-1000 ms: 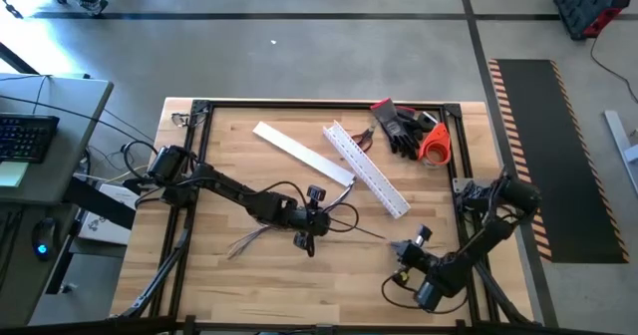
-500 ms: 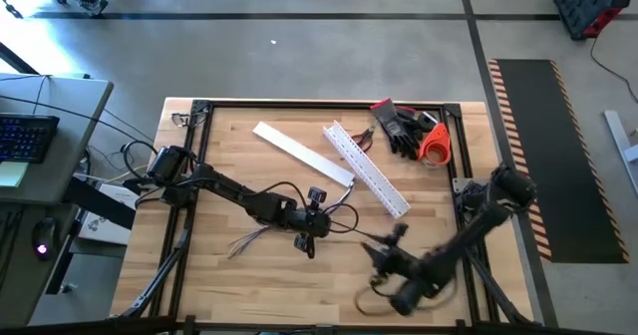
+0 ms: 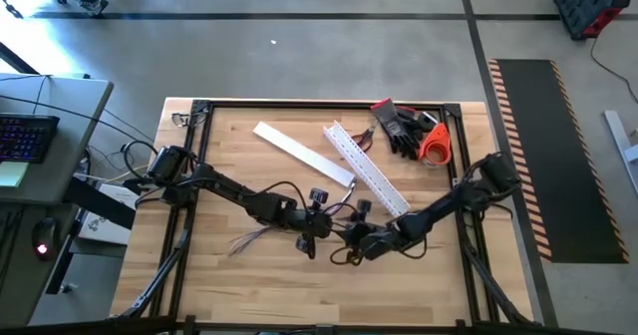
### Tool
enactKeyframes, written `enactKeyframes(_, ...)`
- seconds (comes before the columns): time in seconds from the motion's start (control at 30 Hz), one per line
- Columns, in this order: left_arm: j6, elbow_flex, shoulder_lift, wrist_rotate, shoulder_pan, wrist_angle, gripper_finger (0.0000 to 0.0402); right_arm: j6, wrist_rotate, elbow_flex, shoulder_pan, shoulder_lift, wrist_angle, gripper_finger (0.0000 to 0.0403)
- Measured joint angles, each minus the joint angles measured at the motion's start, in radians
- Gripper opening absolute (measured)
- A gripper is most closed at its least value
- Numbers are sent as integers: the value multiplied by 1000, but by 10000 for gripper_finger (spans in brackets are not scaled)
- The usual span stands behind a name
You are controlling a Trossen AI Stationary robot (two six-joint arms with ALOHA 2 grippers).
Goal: Ziptie cables
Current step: Wrap the colored cables with the black zip tie
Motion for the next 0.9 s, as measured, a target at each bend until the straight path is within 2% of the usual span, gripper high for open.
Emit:
enactKeyframes(0.2, -14, 0, 0, 0, -1, 5, 1, -22, 85, 0, 8, 29, 39, 86)
enactKeyframes(0.43, -14, 0, 0, 4, -2, 3, 1, -22, 103, 0, 26, 30, 31, 10)
enactKeyframes(0.5, -14, 0, 0, 3, -1, 4, 1, -16, 106, 0, 27, 30, 23, 6)
enactKeyframes(0.67, -15, 0, 0, 6, -1, -4, 1, 109, 116, 2, 59, 30, -59, 2)
enactKeyframes(0.9, -16, 0, 0, 8, -2, -25, 1, 473, 175, 2, 197, 30, -342, 1)
